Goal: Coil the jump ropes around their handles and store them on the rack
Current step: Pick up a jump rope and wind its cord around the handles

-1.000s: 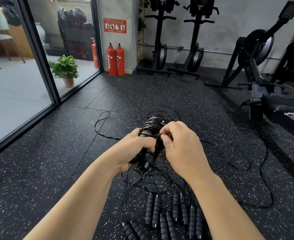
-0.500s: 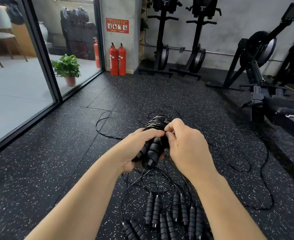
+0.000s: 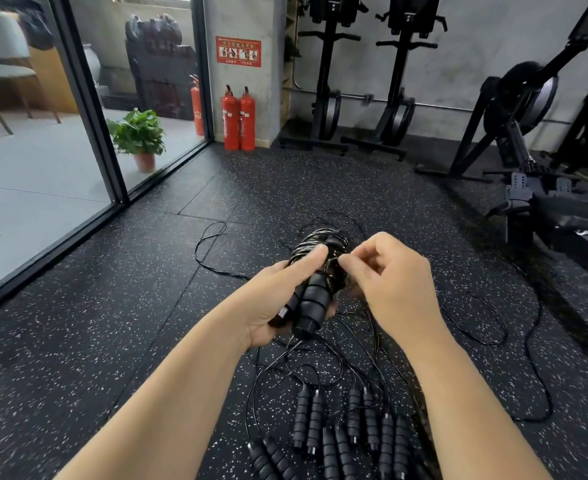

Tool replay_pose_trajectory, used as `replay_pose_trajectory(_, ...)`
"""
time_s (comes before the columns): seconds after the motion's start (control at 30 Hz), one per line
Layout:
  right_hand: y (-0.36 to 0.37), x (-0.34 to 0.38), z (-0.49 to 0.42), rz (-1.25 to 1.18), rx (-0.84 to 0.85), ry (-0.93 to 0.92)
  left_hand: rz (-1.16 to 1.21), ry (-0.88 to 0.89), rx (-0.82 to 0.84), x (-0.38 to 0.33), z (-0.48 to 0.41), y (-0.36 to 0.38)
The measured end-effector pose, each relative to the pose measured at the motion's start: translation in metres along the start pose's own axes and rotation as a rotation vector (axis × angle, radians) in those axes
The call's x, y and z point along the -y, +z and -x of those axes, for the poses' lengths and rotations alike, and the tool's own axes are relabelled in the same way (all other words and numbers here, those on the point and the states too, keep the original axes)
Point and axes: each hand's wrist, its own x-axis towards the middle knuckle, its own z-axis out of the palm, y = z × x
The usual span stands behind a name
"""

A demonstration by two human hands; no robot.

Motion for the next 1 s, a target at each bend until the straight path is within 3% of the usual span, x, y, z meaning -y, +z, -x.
replay_pose_trajectory(0.17, -0.007, -0.004, -0.003, -0.27, -0.097, 0.207, -0.067, -0.016, -0.052, 0.005, -0.007, -0.001)
replay_pose_trajectory(0.3, 0.007, -0.007, 0.002, -0.266, 0.009, 0.305, -0.152, 0.043, -0.194, 0.011, -0.013, 0.001)
replay_pose_trajectory(0.43, 0.019, -0.008, 0.003, -0.174, -0.021, 0.327, -0.236, 0.122, -0.294, 0.022, -0.02, 0.008)
replay_pose_trajectory(0.57, 0.019, -0.005, 0.004, -0.031, -0.048, 0.372, -0.244, 0.212, -0.249, 0.026, -0.018, 0.025)
replay_pose_trajectory(0.87, 0.009, -0.026, 0.003, -0.301, -0.104, 0.609, -0.272, 0.324, -0.263, 0.041, -0.033, 0.049)
replay_pose_trajectory(1.0, -0.002, -0.036, 0.009, -0.391, -0.059, 0.602, -0.353, 0.336, -0.265, 0.046, -0.038, 0.057)
